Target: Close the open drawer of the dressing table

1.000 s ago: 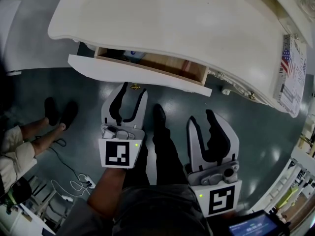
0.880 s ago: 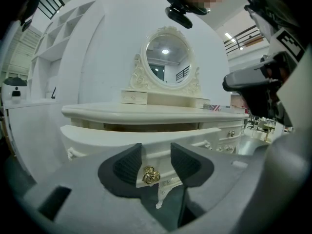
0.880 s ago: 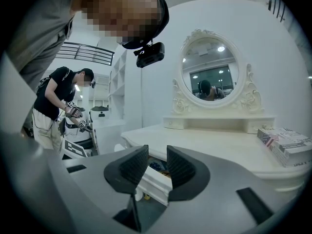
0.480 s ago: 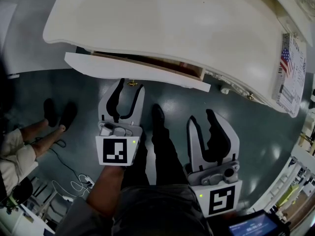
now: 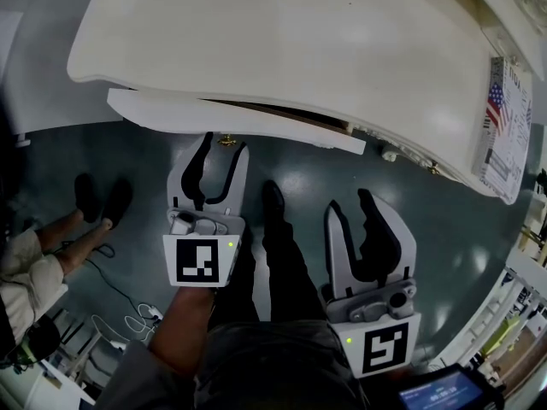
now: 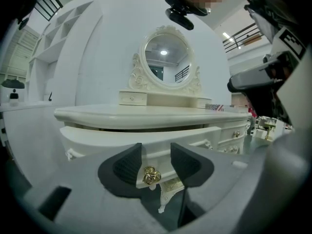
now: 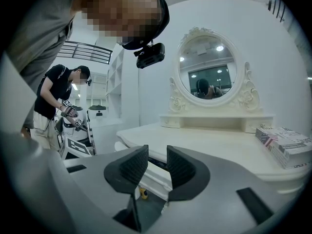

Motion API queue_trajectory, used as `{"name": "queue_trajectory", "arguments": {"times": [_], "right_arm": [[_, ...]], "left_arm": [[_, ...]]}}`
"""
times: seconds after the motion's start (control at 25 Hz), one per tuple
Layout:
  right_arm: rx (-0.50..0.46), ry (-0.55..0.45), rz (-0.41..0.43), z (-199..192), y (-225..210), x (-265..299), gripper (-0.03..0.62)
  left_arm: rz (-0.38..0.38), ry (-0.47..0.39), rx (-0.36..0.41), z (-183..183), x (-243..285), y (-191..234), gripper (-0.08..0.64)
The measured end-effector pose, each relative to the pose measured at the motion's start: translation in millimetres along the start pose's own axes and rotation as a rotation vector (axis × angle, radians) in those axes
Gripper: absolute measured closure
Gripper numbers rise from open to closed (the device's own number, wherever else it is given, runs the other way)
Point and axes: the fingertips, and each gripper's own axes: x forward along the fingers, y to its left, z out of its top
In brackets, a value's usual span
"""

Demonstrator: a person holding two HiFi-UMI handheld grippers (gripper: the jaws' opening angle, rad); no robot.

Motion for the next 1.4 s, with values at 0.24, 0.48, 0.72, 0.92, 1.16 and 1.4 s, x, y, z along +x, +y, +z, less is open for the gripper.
{"name": "queue_trajectory", "arguments": {"times": [0.24,0.48,0.72,0.92,1.16,1.4], "right_arm": [[0.002,0.002,-0.005,0,-6,2,0.491],[0.005,0.006,-0.011,0,-8,5,0.491],[0.008,0.008,-0.017,-1,-14,6,0.491],[0.009,0.011,-0.026,-4,-20,6,0.491],[0.012,0.013,-0.035,-4,-26,6,0.491],[0.014,0.012,-0.038,-5,-30,3,0.491]], "left_arm": [[0.005,0.013,-0.005,0,7,1,0.362],[0.002,0.0,0.007,4,13,3,0.362],[0.009,-0.007,0.002,7,20,5,0.362],[0.011,-0.014,0.011,9,27,5,0.362],[0.015,-0.018,0.022,12,35,7,0.362],[0.028,-0.038,0.038,17,40,10,0.362]]}}
